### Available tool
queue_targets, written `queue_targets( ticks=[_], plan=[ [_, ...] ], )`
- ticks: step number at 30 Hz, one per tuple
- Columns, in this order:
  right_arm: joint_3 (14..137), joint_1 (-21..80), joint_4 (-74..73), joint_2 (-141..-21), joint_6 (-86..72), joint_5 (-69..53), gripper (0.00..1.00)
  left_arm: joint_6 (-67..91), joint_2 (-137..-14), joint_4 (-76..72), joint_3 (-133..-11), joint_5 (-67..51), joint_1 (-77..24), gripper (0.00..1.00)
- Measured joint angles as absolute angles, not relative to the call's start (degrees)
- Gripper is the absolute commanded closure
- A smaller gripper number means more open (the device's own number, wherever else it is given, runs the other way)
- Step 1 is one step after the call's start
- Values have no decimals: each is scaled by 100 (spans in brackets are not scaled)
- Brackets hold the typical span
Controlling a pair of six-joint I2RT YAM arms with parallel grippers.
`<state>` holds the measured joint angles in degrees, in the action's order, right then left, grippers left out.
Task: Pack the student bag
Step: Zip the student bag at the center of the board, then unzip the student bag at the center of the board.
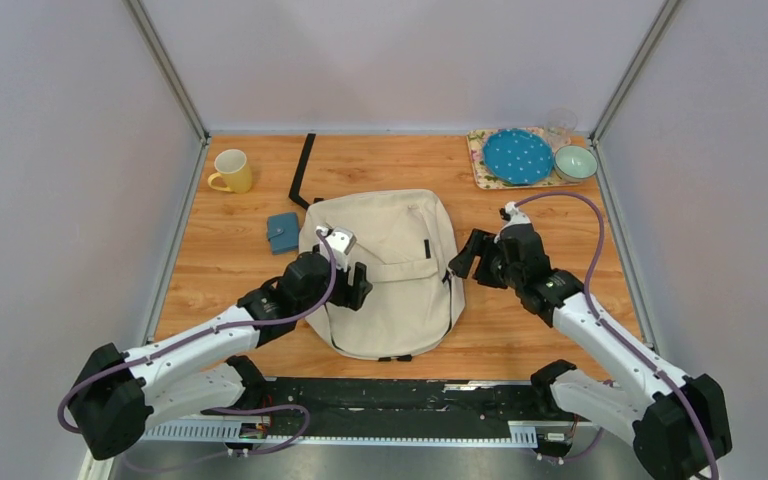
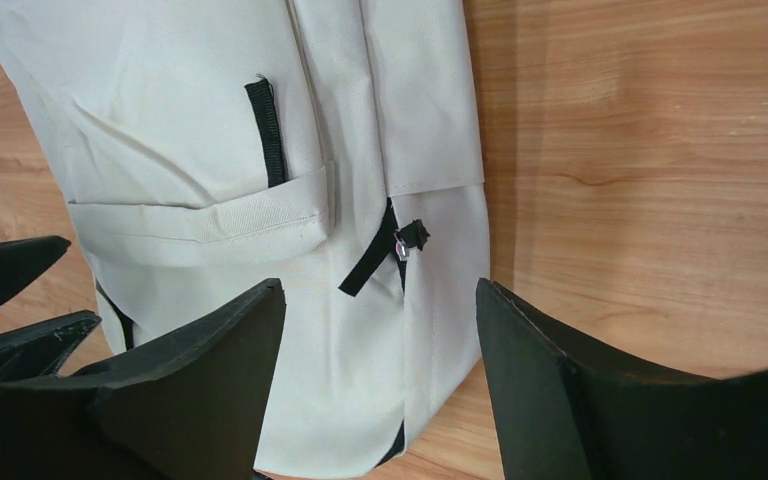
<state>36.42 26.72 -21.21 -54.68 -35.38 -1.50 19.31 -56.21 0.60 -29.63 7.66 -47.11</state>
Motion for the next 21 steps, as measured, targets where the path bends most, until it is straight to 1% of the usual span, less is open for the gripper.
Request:
queue_targets(
  ticks=[5, 10, 17, 19, 21],
  plan=[
    [3728, 2670, -1949, -6101, -3710, -410, 24, 2147, -5621, 250, -2849, 624, -4539, 20],
    [3616, 2670, -1632, -6657, -3802, -764, 22, 2163, -5776, 27, -2941, 266, -4499, 20],
    [3273, 2670, -956, -7179, -3861, -1127, 21, 2119, -6667, -141, -3983, -185, -4499, 19],
    [3253, 2670, -797, -7297, -3859, -1181, 23, 2121, -6928, -222, -4268, -279, -4499, 19],
    [3242, 2670, -617, -7395, -3859, -1214, 31, 2141, -7273, -246, -4580, -336, -4499, 19]
  ],
)
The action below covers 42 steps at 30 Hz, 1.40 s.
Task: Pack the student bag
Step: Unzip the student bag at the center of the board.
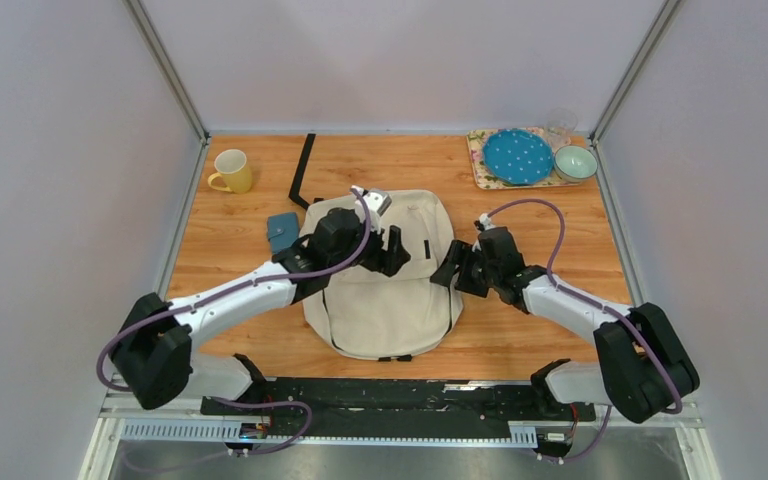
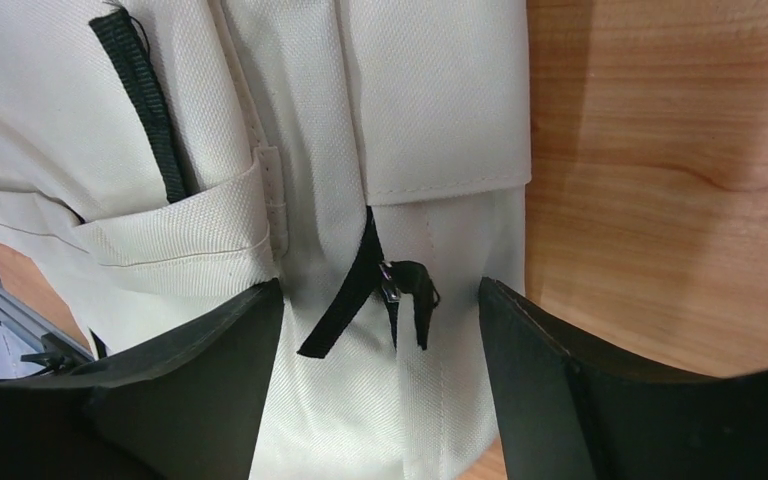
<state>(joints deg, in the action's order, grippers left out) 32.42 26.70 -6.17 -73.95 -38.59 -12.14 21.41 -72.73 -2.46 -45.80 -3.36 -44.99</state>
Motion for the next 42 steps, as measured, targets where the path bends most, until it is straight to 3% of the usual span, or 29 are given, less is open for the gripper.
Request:
queue_targets(
  ticks=[5, 12, 21, 30, 34, 42],
  plan=[
    [3028, 2663, -141, -7535, -3933, -1256, 51, 2217, -8315, 71, -5555, -412, -4499, 19],
    [2547, 2633, 622, -7564, -4226, -1321, 62, 2390, -9491, 495, -6608, -554, -4495, 19],
    [2235, 2644, 1190, -7564, -4541, -1514, 62, 2502, -10473, 1256, -7616, -486, -4576, 20],
    [2202, 2871, 1227, -7494, -4637, -1450, 62, 2351, -10831, 1846, -8060, 228, -4950, 35],
    [2126, 3006, 1194, -7279, -4676, -1299, 62, 2300, -10958, 2058, -8178, 486, -5030, 49],
    [2003, 3087, 1140, -6923, -4733, -1081, 62, 2263, -11015, 2176, -8180, 716, -5059, 50]
  ],
)
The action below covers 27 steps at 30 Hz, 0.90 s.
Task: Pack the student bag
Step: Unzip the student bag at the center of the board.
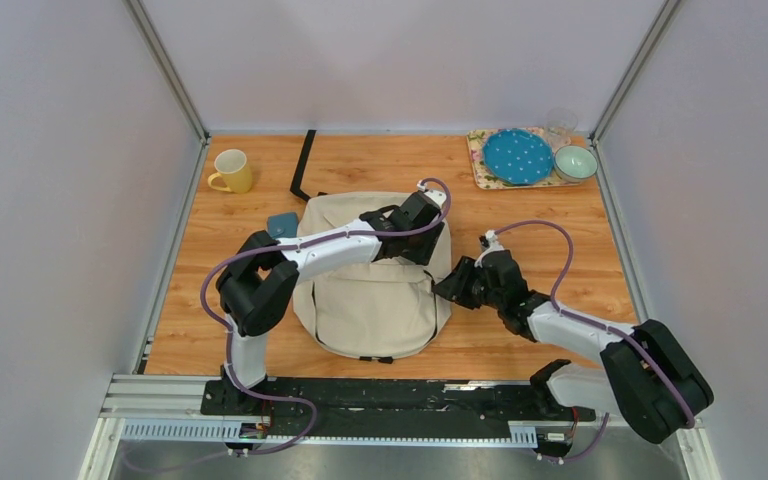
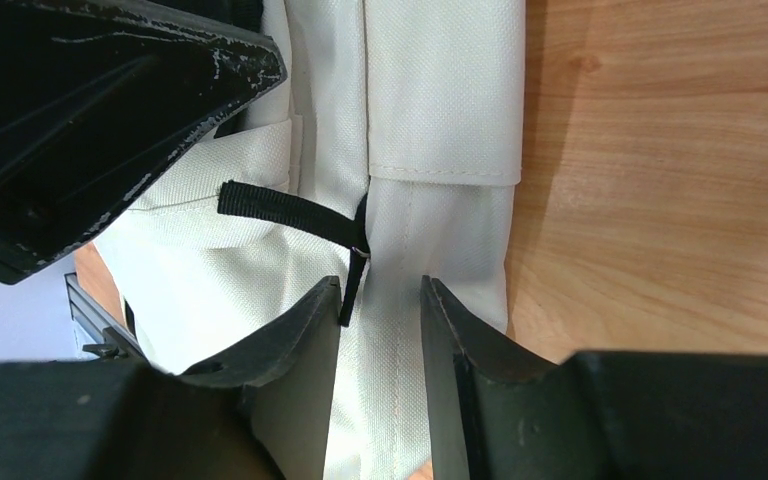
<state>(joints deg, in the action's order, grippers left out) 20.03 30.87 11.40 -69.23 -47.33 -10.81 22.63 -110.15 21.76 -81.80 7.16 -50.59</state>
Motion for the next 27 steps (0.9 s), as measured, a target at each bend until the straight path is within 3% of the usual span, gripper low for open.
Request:
queue_targets(
  ticks=[8, 20, 25, 27],
  plan=[
    [1935, 3100, 1114, -6799, -4786, -934, 62, 2241, -11032, 2187, -8180, 827, -5098, 47],
    [1525, 3100, 849, -5655, -4886, -405, 53, 2078, -11244, 2469, -8462, 1135, -5199, 46],
    [1474, 3100, 751, -5561, -4932, -336, 52, 1916, -11456, 2685, -8680, 1470, -5328, 49],
    [1450, 3100, 707, -5496, -4950, -296, 52, 1855, -11528, 2764, -8759, 1660, -5391, 57]
  ],
)
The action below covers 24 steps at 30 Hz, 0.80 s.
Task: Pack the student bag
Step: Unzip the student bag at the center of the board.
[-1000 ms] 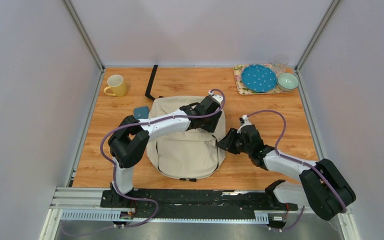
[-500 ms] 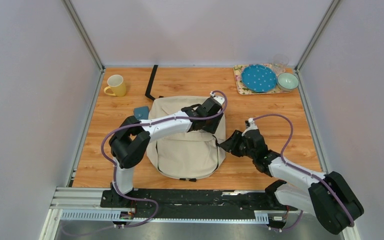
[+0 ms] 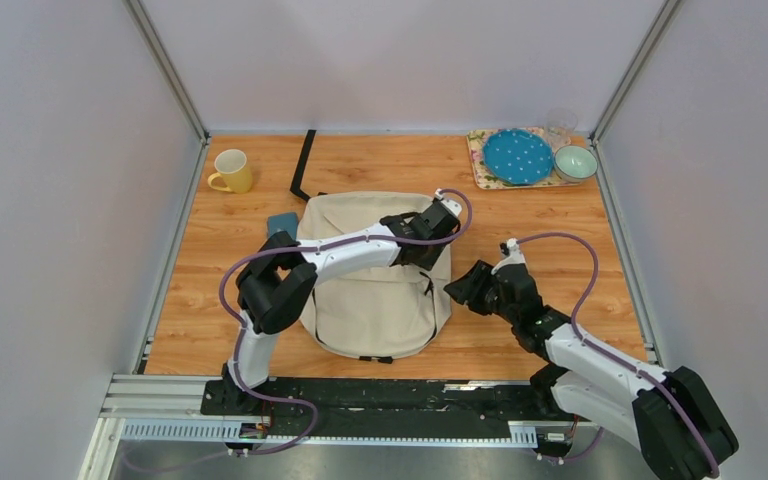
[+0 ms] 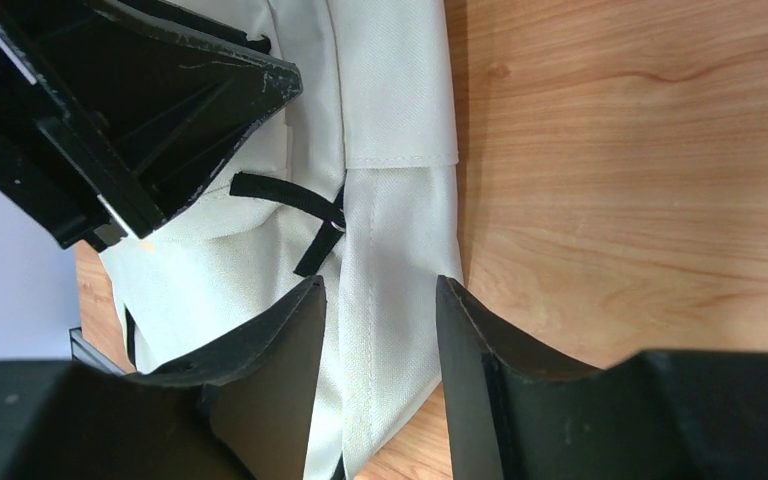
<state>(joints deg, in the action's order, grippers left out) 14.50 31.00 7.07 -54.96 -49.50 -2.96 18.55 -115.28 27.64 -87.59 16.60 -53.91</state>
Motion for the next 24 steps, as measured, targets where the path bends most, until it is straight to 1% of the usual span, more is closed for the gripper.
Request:
queue_targets(
  ticks=[1, 2, 3, 4, 5, 7, 8, 9, 10, 18, 21, 24],
  plan=[
    [1435, 3100, 670, -5448, -4956, -276, 52, 1824, -11557, 2801, -8790, 1743, -5417, 58],
    [1422, 3100, 635, -5395, -4965, -252, 52, 1789, -11587, 2823, -8805, 1839, -5437, 62],
    [1413, 3100, 596, -5341, -4969, -235, 52, 1754, -11614, 2860, -8829, 1918, -5452, 72],
    [1402, 3100, 556, -5269, -4971, -193, 51, 1723, -11651, 2904, -8862, 2018, -5465, 74],
    [1398, 3100, 513, -5205, -4974, -158, 51, 1699, -11684, 2932, -8882, 2108, -5476, 75],
    [1387, 3100, 408, -5046, -4974, -54, 50, 1627, -11751, 3000, -8921, 2287, -5494, 85],
    [1387, 3100, 364, -4995, -4976, -16, 50, 1616, -11778, 3026, -8938, 2342, -5505, 89],
    [1387, 3100, 318, -4930, -4976, 30, 50, 1584, -11806, 3052, -8956, 2438, -5522, 96],
    [1385, 3100, 274, -4882, -4976, 69, 50, 1573, -11824, 3055, -8960, 2486, -5537, 100],
    [1306, 3100, 193, -4930, -5035, 211, 47, 1500, -11883, 3109, -9011, 2711, -5618, 100],
    [1308, 3055, 246, -5260, -5054, 169, 46, 1500, -11705, 2954, -8812, 2613, -5614, 100],
    [1328, 2882, 388, -5723, -5057, -93, 41, 1503, -11212, 2851, -8348, 2405, -5610, 100]
  ],
)
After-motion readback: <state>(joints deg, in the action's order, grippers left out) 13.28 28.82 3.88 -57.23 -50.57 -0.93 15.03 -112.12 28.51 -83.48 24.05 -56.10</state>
